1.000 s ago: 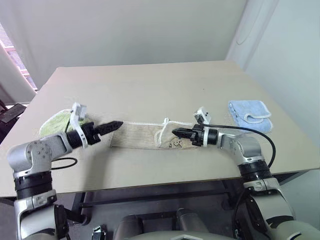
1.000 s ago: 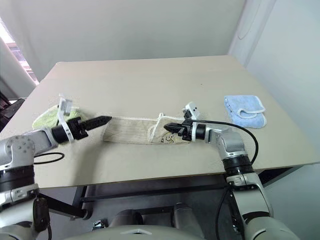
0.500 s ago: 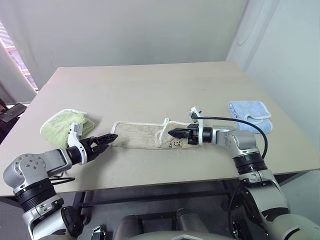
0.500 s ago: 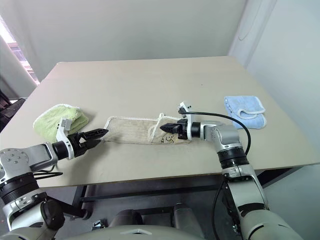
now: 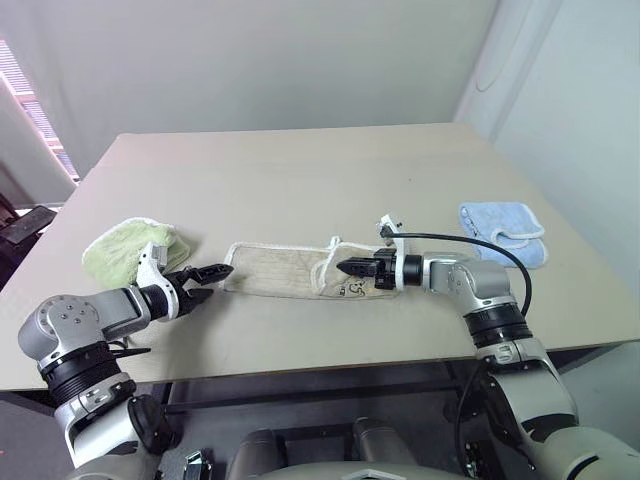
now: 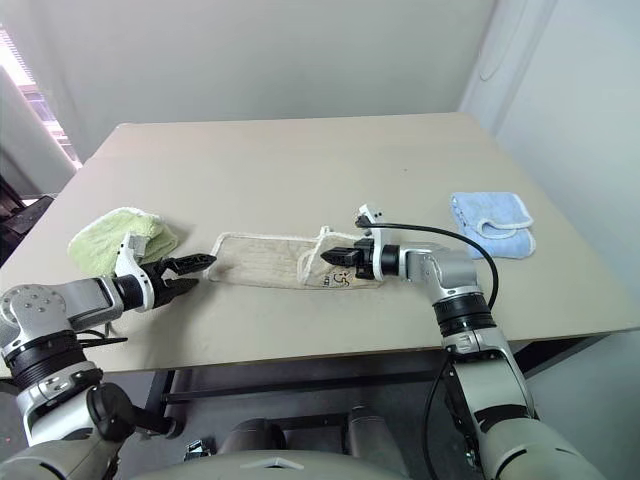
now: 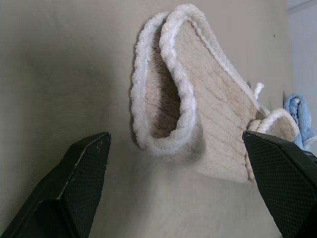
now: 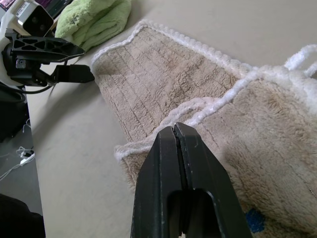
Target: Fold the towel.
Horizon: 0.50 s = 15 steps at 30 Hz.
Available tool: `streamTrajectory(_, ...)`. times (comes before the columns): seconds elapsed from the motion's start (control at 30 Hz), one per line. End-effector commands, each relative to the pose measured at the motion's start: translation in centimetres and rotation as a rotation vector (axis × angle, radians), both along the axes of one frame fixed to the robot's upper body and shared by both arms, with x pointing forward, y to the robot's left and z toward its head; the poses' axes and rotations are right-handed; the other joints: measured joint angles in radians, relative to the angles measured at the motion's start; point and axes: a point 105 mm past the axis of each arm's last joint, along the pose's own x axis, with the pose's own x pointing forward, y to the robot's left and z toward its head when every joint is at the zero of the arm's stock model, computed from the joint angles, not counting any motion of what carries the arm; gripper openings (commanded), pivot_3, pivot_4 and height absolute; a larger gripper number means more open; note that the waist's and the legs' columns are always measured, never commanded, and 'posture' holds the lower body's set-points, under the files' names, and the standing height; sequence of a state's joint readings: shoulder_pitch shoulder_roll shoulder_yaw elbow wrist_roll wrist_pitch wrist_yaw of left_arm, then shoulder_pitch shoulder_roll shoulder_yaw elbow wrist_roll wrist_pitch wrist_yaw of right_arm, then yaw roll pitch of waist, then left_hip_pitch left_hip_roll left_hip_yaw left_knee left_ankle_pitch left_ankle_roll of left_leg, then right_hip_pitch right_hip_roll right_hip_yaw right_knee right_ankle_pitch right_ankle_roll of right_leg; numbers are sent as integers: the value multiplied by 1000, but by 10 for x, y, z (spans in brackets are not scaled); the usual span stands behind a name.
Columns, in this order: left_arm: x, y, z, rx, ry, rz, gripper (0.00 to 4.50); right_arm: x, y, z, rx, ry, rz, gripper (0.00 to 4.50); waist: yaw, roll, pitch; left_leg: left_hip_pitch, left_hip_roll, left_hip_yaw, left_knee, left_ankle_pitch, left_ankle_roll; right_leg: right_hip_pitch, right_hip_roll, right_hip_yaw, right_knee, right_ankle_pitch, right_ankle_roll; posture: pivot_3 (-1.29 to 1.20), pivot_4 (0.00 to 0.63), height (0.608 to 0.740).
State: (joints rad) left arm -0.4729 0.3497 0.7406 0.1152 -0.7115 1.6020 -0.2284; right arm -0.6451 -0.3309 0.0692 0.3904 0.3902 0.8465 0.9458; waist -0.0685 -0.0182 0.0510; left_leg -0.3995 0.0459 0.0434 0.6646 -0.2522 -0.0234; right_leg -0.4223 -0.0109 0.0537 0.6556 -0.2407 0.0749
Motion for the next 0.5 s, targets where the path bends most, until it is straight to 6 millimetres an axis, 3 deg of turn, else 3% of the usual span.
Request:
streamTrajectory(0.03, 7, -18, 4, -26, -8, -37, 4492, 7, 1, 14, 16, -46, -11, 0, 1, 0, 0, 0, 0, 0, 0, 0, 0, 0, 0, 0, 0, 0, 0, 0, 0, 729)
streamTrajectory(0.2, 9, -24, 2, -32, 1, -42, 4492, 8, -2, 12, 1, -47, -30, 0, -1, 0, 0, 0, -1, 0, 0, 0, 0, 1, -1, 0, -1, 0, 0, 0, 0, 729)
streamTrajectory(0.5, 8, -23, -5, -34, 25, -25, 1445, 10, -10, 11, -15, -44, -58, 0, -5, 0, 0, -1, -1, 0, -1, 0, 0, -1, 0, 0, -2, 0, 0, 0, 0, 729)
